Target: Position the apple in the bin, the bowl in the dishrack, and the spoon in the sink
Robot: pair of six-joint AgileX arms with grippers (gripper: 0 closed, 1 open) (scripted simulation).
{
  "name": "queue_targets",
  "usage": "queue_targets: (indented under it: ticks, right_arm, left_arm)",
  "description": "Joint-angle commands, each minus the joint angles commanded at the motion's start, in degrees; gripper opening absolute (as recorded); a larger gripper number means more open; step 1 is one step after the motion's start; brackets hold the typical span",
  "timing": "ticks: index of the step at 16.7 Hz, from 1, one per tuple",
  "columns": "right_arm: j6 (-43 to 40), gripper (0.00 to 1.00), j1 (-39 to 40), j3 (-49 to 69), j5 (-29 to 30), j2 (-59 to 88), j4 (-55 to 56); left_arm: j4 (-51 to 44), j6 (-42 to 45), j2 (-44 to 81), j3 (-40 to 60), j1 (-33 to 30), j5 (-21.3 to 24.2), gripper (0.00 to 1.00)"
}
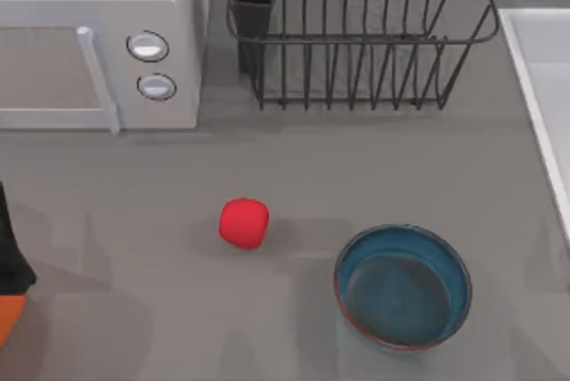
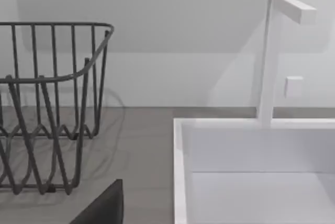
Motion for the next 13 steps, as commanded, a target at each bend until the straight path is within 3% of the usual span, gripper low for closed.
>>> queue_targets:
  ticks: [6, 13]
  right_arm:
    - [0.0, 1.00, 0.0, 0.0, 0.0, 0.0, 0.0]
    - [0.0, 1.00, 0.0, 0.0, 0.0, 0.0, 0.0]
  left_arm:
    - [-3.7, -0.7, 5.5, 5.1, -1.3, 0.1, 1.00]
    - [-23.0, -4.4, 34.0, 31.6, -8.1, 0.7, 1.00]
